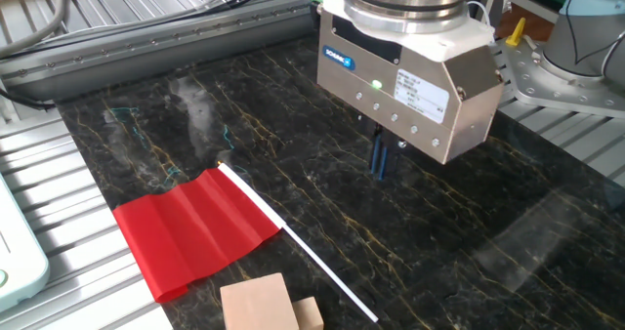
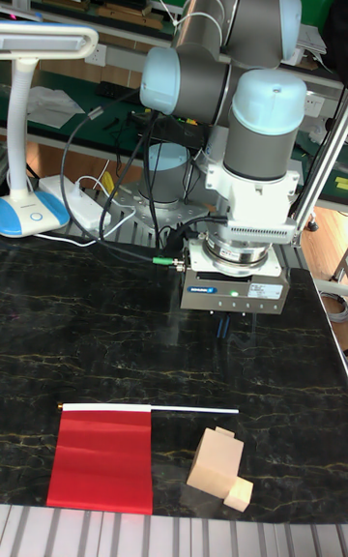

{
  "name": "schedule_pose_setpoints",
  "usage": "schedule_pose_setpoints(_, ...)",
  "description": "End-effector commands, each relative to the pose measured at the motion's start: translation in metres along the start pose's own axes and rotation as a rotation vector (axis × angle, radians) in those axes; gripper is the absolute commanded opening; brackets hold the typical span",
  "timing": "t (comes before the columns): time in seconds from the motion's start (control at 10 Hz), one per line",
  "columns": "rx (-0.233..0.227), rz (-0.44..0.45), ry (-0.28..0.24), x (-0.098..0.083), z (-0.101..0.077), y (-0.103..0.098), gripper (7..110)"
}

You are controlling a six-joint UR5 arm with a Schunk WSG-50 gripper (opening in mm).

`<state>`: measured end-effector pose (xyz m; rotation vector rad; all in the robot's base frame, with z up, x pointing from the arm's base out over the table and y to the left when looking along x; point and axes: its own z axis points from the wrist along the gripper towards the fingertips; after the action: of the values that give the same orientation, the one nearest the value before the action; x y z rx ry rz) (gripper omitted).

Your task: Wave the flag

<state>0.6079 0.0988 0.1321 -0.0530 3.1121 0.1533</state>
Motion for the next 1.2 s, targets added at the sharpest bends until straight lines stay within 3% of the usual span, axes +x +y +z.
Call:
schedule_pose_setpoints(0.0, 0.001, -0.021, 0.003, -0.026, -0.006, -0.004, 7)
schedule_pose_setpoints(0.4, 0.004, -0.058, -0.013, -0.061, -0.001, -0.005, 7)
schedule_pose_setpoints(0.5, 0.022, -0.137, -0.008, -0.060, 0.007, -0.008, 7)
schedule_pose_setpoints(0.7, 0.104, -0.397, 0.025, -0.044, 0.024, -0.024, 7)
schedule_pose_setpoints(0.8, 0.145, -0.446, 0.037, -0.039, 0.032, -0.028, 7)
schedule_pose_setpoints(0.9, 0.133, -0.469, 0.032, -0.035, 0.045, -0.020, 7)
schedule_pose_setpoints(1.1, 0.130, -0.688, 0.012, -0.032, 0.064, -0.007, 7)
